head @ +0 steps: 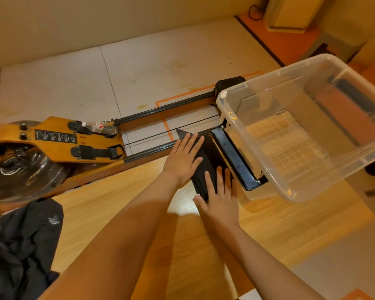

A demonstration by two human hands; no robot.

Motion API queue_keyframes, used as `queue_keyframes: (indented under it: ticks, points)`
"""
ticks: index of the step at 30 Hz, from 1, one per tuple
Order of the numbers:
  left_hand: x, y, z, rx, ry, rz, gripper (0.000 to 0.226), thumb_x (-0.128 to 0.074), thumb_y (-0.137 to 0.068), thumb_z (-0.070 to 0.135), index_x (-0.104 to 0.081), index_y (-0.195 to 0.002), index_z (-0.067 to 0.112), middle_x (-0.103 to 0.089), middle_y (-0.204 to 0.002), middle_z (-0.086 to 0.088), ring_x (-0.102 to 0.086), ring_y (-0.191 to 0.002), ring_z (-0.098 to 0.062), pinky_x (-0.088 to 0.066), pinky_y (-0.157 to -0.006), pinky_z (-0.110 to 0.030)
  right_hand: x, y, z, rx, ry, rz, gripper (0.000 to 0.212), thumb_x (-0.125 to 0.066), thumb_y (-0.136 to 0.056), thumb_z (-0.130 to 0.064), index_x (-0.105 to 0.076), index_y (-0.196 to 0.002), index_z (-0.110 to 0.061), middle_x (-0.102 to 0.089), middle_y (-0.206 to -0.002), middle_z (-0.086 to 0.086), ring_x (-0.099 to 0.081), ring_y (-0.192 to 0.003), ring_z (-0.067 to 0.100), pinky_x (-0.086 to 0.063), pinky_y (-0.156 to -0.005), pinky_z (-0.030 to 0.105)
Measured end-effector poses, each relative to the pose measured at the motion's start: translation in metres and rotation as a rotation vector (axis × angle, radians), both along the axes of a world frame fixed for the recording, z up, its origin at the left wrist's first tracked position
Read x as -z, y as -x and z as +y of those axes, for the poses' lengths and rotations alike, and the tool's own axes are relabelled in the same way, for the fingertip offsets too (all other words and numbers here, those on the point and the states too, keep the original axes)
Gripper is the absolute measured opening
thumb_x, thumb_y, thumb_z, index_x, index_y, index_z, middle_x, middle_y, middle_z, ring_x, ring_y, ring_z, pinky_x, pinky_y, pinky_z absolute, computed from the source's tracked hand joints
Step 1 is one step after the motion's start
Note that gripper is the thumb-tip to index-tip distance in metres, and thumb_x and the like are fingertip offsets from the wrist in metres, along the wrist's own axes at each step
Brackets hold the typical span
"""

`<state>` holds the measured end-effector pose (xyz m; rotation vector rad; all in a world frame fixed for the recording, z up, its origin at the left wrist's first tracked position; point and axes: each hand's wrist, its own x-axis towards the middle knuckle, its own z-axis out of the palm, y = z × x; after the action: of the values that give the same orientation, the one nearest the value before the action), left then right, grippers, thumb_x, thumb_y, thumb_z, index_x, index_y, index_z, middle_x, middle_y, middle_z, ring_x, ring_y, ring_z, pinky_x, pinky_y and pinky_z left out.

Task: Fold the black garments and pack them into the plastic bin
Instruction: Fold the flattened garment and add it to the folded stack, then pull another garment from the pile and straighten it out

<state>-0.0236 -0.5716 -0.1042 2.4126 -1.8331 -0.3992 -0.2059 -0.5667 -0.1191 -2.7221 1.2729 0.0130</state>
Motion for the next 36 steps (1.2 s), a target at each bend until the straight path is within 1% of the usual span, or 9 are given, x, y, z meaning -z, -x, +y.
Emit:
queue_keyframes:
  ticks: [2, 5, 8, 11, 16, 25, 30, 33, 36]
  points:
    - [-0.008, 0.001, 0.017, -0.057, 0.064, -0.064, 0.059, -0.021, -0.103, 0.043, 0.008, -0.152, 0.026, 0.006, -0.162, 0.002, 0.015, -0.147, -0.015, 0.005, -0.121, -0.038, -0.005, 0.001, 0.003, -0.095, 0.043, -0.073, 0.069, -0.035, -0.091, -0.054, -0.021, -0.15, -0.021, -0.017, -0.156, 0.012, -0.001, -0.147, 0.027, 0.012, -0.117, 0.037]
    - [-0.018, 0.007, 0.053, -0.175, 0.095, -0.129, 0.059, -0.02, -0.103, 0.044, 0.011, -0.15, 0.027, 0.008, -0.162, 0.002, 0.016, -0.147, -0.016, 0.007, -0.121, -0.039, -0.011, -0.007, 0.017, -0.283, 0.051, -0.134, 0.066, -0.033, -0.093, -0.049, -0.021, -0.15, -0.018, -0.021, -0.157, 0.014, -0.01, -0.146, 0.028, -0.002, -0.117, 0.043]
    - [-0.025, 0.012, 0.102, -0.311, 0.088, -0.169, 0.06, -0.019, -0.103, 0.045, 0.01, -0.151, 0.026, 0.011, -0.161, 0.002, 0.016, -0.147, -0.016, 0.009, -0.12, -0.038, -0.019, -0.02, 0.038, -0.4, 0.036, -0.144, 0.063, -0.027, -0.096, -0.049, -0.016, -0.152, -0.02, -0.017, -0.159, 0.012, -0.01, -0.147, 0.028, -0.008, -0.116, 0.045]
    - [-0.031, 0.014, 0.163, -0.417, 0.103, -0.226, 0.062, -0.025, -0.102, 0.043, 0.0, -0.154, 0.022, 0.002, -0.163, -0.002, 0.006, -0.149, -0.019, 0.002, -0.119, -0.042, -0.028, -0.038, 0.066, -0.488, 0.005, -0.152, 0.061, -0.021, -0.098, -0.048, -0.017, -0.152, -0.02, -0.016, -0.159, 0.011, -0.009, -0.147, 0.027, -0.012, -0.113, 0.046]
    - [-0.042, 0.017, 0.275, -0.623, 0.096, -0.33, 0.061, -0.026, -0.099, 0.041, -0.014, -0.154, 0.018, -0.007, -0.162, -0.006, -0.003, -0.149, -0.026, -0.003, -0.119, -0.046, -0.034, -0.078, 0.13, -0.715, -0.026, -0.137, 0.059, -0.019, -0.099, -0.049, -0.017, -0.152, -0.021, -0.016, -0.16, 0.01, -0.009, -0.148, 0.027, -0.013, -0.113, 0.047]
    - [-0.06, 0.016, 0.451, -0.955, 0.056, -0.455, 0.063, -0.027, -0.096, 0.043, -0.017, -0.154, 0.019, -0.011, -0.161, -0.011, -0.006, -0.149, -0.03, 0.0, -0.118, -0.048, -0.05, -0.141, 0.284, -0.978, -0.125, -0.196, 0.06, -0.026, -0.099, -0.049, -0.018, -0.152, -0.023, -0.016, -0.16, 0.006, -0.001, -0.148, 0.022, -0.005, -0.116, 0.042]
    - [-0.052, 0.009, 0.527, -1.061, 0.043, -0.407, 0.064, -0.025, -0.097, 0.045, -0.016, -0.154, 0.017, -0.011, -0.161, -0.013, -0.006, -0.149, -0.031, -0.002, -0.119, -0.049, -0.053, -0.158, 0.362, -1.009, -0.361, -0.215, 0.07, -0.017, -0.094, -0.062, -0.006, -0.153, -0.025, -0.004, -0.161, -0.003, 0.014, -0.146, 0.01, 0.009, -0.118, 0.032]
    - [-0.037, 0.007, 0.561, -1.031, 0.034, -0.229, 0.064, -0.02, -0.098, 0.051, -0.008, -0.155, 0.023, -0.002, -0.162, -0.006, 0.003, -0.149, -0.025, -0.006, -0.12, -0.048, -0.047, -0.162, 0.386, -0.95, -0.423, -0.094, 0.077, -0.008, -0.087, -0.066, -0.005, -0.154, -0.027, -0.005, -0.161, -0.004, 0.007, -0.148, 0.013, 0.004, -0.117, 0.033]
    - [-0.029, 0.007, 0.578, -0.987, 0.021, -0.125, 0.064, -0.008, -0.096, 0.057, -0.006, -0.154, 0.03, 0.007, -0.162, 0.004, 0.016, -0.147, -0.015, 0.0, -0.121, -0.044, -0.044, -0.162, 0.396, -0.924, -0.405, -0.062, 0.074, 0.0, -0.09, -0.063, -0.024, -0.151, -0.028, -0.024, -0.158, 0.001, -0.011, -0.148, 0.019, -0.009, -0.118, 0.037]
